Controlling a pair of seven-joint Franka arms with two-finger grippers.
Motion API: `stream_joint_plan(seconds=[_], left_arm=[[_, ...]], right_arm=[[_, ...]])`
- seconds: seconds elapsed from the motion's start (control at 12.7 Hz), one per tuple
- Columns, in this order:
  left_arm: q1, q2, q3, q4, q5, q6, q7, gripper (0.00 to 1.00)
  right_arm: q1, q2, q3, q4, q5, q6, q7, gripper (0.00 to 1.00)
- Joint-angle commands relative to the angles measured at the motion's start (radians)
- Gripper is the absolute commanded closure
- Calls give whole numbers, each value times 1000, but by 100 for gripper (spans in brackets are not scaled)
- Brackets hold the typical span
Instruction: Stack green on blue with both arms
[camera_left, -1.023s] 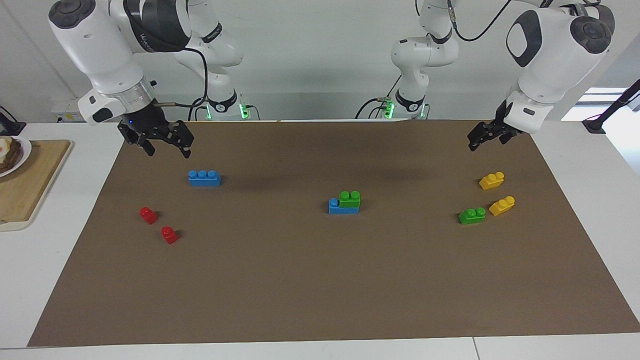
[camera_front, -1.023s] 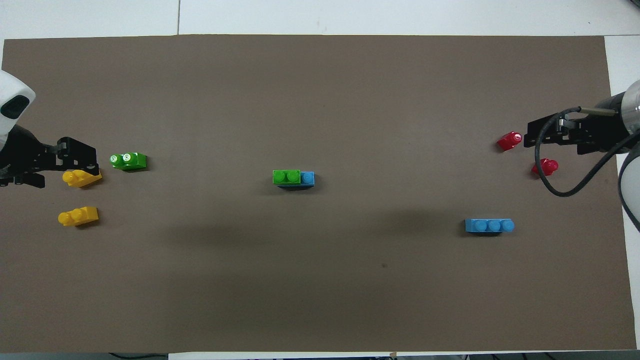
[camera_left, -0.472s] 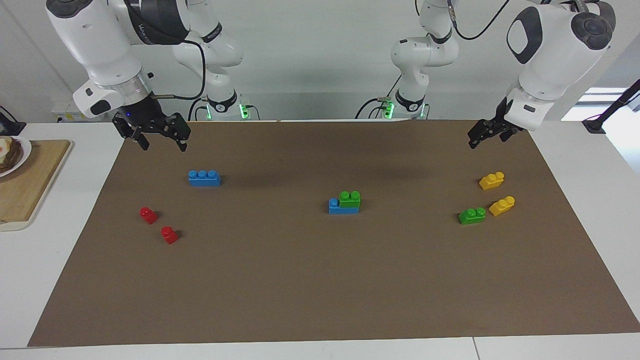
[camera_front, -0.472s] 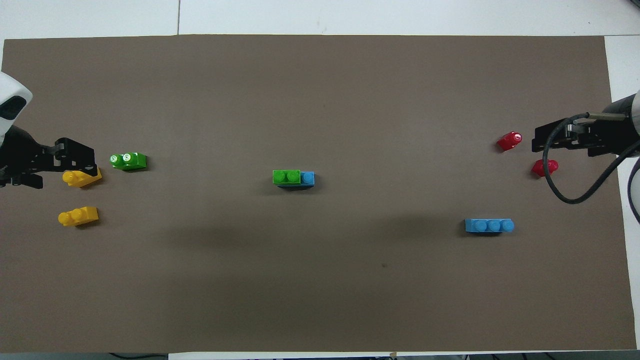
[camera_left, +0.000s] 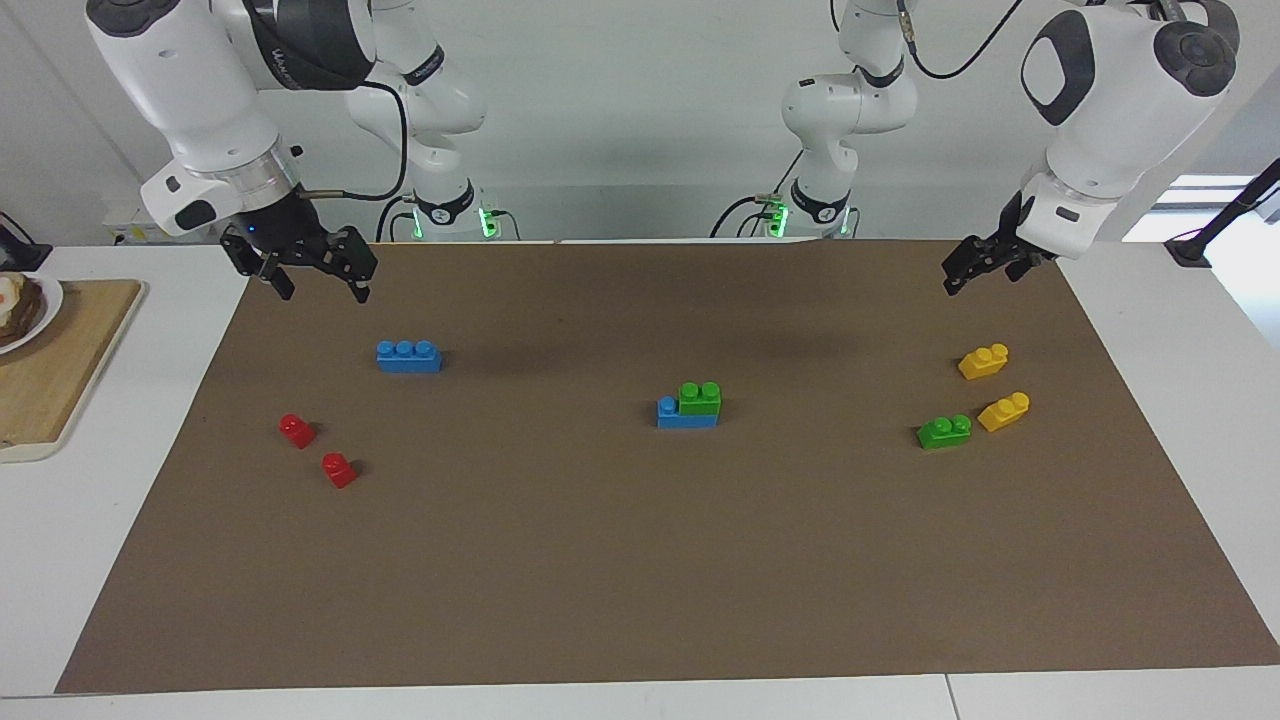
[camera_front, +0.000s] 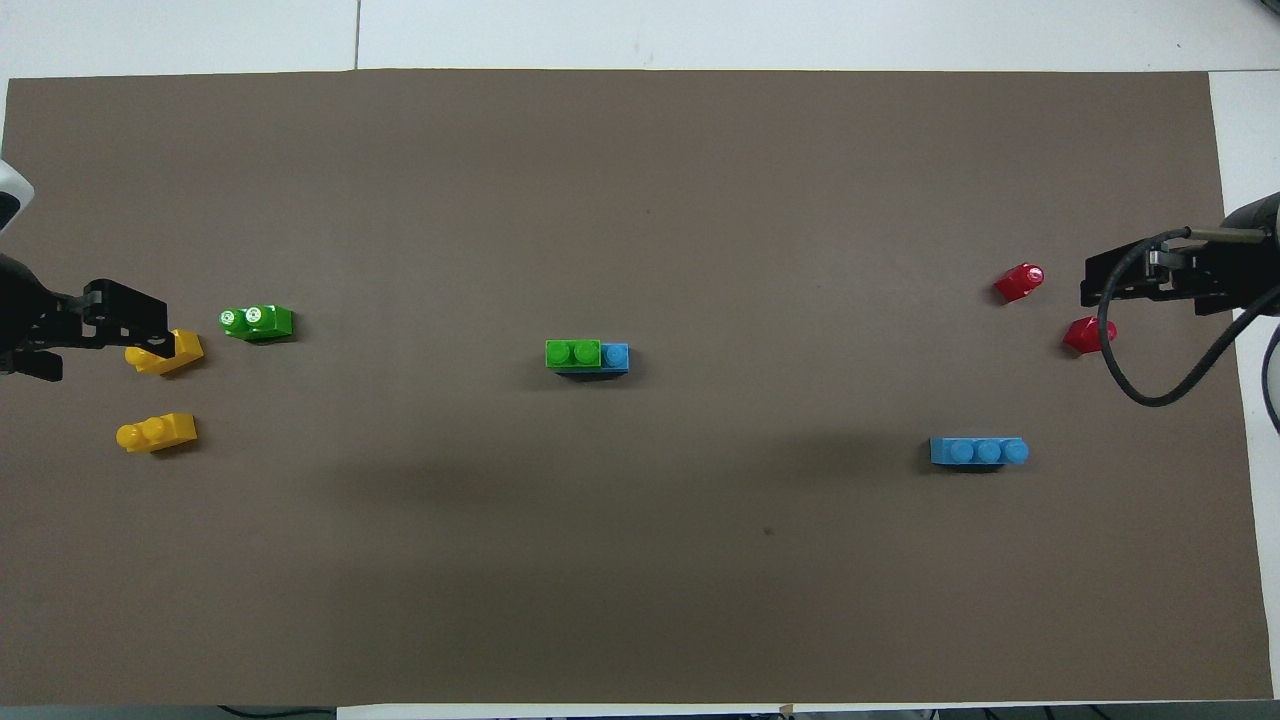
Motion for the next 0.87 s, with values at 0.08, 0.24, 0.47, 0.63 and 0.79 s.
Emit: stream_joint_plan(seconds=[0.08, 0.24, 0.47, 0.63, 0.79], left_arm=[[-23, -7, 8, 8, 13, -15, 29, 0], [-25, -7, 4, 0, 15, 2, 69, 0], [-25, -5, 1, 2, 10, 6, 83, 0], [-28, -1, 1, 2, 10, 34, 81, 0], [-42, -1, 3, 2, 10, 40, 81, 0]], right_arm=[[-18, -7, 12, 4, -19, -25, -26, 1], [-18, -7, 12, 4, -17, -25, -26, 1], [-18, -10, 12, 2, -17, -24, -24, 1], [-18, -11, 12, 2, -17, -24, -26, 1], [-18, -11, 12, 1, -16, -24, -24, 1]])
